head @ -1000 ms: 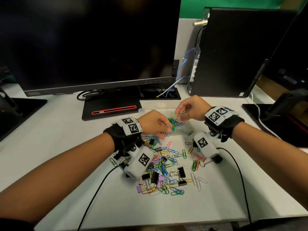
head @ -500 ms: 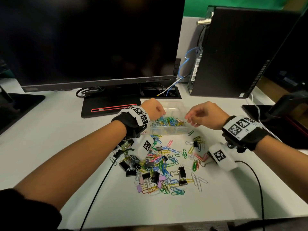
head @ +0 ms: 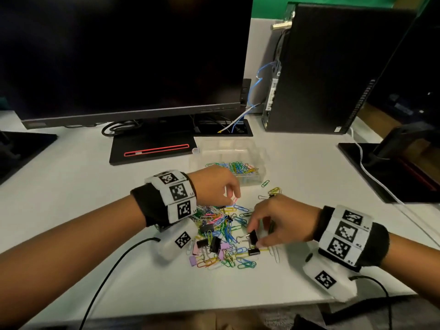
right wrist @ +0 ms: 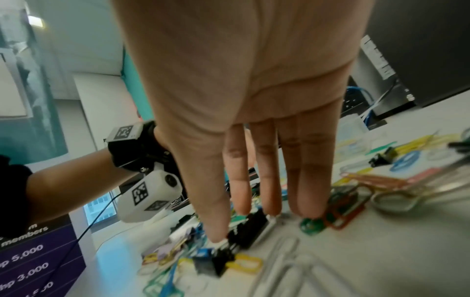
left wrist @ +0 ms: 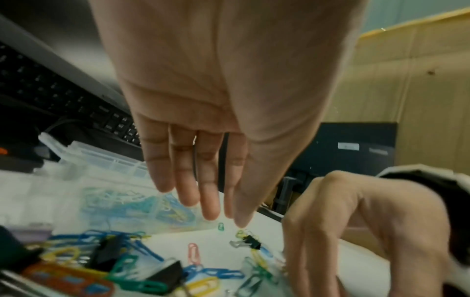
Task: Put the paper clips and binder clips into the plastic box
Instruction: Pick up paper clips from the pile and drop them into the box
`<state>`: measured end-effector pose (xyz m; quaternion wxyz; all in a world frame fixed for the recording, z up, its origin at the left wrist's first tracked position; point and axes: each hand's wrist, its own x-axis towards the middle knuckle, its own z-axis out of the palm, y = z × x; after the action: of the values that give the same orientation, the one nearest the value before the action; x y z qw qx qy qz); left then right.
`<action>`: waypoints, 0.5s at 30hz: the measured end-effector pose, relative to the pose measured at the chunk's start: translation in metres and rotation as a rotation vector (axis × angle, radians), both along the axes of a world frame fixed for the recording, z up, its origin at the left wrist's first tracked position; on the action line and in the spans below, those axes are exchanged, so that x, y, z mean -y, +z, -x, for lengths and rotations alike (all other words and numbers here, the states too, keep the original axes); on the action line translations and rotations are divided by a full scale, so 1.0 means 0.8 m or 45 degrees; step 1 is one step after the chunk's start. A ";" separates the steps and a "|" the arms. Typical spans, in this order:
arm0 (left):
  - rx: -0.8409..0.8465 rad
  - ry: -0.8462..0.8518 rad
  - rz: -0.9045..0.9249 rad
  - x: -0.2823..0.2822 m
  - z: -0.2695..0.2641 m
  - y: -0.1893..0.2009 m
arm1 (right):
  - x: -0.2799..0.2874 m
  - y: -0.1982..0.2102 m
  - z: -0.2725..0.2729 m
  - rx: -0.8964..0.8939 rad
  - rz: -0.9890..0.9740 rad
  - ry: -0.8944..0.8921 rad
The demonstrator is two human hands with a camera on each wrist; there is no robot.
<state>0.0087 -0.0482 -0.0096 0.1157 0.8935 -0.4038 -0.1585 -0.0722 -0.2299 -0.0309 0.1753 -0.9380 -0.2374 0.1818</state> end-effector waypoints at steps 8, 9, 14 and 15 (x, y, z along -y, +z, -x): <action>0.014 0.011 -0.186 -0.010 -0.005 -0.018 | -0.016 -0.004 0.006 0.081 0.050 -0.029; 0.013 -0.002 -0.198 -0.010 -0.004 -0.019 | -0.014 -0.004 0.006 0.092 0.052 -0.043; 0.044 -0.033 -0.194 -0.011 0.000 -0.026 | 0.010 0.006 0.011 0.127 0.087 -0.148; 0.056 -0.037 -0.195 -0.011 0.000 -0.026 | 0.018 0.008 0.014 0.130 0.105 -0.176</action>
<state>0.0088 -0.0395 -0.0307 0.0357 0.8971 -0.4058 -0.1708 -0.0833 -0.2447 -0.0245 0.1363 -0.9666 -0.1732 0.1309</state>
